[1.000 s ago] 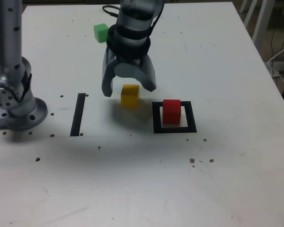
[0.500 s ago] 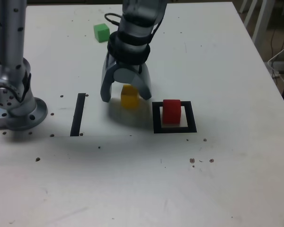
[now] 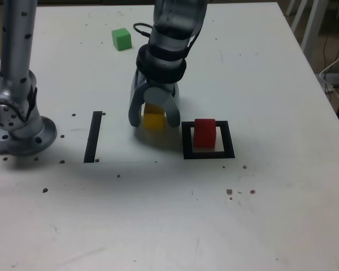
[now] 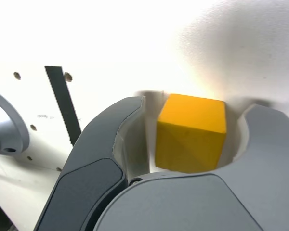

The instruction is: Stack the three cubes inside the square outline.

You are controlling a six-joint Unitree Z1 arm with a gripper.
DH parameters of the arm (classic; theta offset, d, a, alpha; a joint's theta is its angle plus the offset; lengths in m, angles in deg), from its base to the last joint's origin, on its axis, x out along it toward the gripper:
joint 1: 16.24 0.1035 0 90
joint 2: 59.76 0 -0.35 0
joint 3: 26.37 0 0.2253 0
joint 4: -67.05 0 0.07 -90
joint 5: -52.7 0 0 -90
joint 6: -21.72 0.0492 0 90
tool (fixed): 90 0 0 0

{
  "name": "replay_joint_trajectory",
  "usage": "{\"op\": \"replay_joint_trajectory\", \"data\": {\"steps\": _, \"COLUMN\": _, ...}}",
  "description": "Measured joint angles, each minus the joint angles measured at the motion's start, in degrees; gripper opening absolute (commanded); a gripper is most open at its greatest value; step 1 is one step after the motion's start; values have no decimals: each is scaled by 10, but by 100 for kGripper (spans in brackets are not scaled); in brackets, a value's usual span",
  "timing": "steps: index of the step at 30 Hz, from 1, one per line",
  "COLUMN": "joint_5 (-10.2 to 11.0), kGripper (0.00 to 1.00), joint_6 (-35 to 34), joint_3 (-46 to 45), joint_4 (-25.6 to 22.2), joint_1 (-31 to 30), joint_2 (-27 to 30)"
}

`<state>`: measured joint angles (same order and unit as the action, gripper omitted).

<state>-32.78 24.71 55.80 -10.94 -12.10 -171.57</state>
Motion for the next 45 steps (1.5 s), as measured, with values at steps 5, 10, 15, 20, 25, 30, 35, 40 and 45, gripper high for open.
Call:
{"op": "replay_joint_trajectory", "data": {"steps": 5, "joint_5": 0, "kGripper": 29, "joint_6": 0, "joint_3": 0, "joint_4": 0, "joint_1": 0, "joint_2": 0}}
{"op": "replay_joint_trajectory", "data": {"steps": 10, "joint_5": 0, "kGripper": 29, "joint_6": 0, "joint_3": 0, "joint_4": -7, "joint_1": 0, "joint_2": 0}}
{"op": "replay_joint_trajectory", "data": {"steps": 15, "joint_5": 3, "kGripper": 29, "joint_6": -1, "joint_3": 8, "joint_4": -17, "joint_1": -1, "joint_2": 8}}
{"op": "replay_joint_trajectory", "data": {"steps": 20, "joint_5": 9, "kGripper": 29, "joint_6": -10, "joint_3": 45, "joint_4": -53, "joint_1": -18, "joint_2": 18}}
{"op": "replay_joint_trajectory", "data": {"steps": 25, "joint_5": 16, "kGripper": 29, "joint_6": -22, "joint_3": 101, "joint_4": -96, "joint_1": -44, "joint_2": 19}}
{"op": "replay_joint_trajectory", "data": {"steps": 30, "joint_5": 17, "kGripper": 29, "joint_6": -33, "joint_3": 170, "joint_4": -143, "joint_1": -71, "joint_2": 18}}
{"op": "replay_joint_trajectory", "data": {"steps": 35, "joint_5": 14, "kGripper": 28, "joint_6": -39, "joint_3": 221, "joint_4": -172, "joint_1": -89, "joint_2": 2}}
{"op": "replay_joint_trajectory", "data": {"steps": 40, "joint_5": 6, "kGripper": 28, "joint_6": -42, "joint_3": 264, "joint_4": -186, "joint_1": -105, "joint_2": -26}}
{"op": "replay_joint_trajectory", "data": {"steps": 45, "joint_5": -3, "kGripper": 28, "joint_6": -47, "joint_3": 293, "joint_4": -192, "joint_1": -122, "joint_2": -54}}
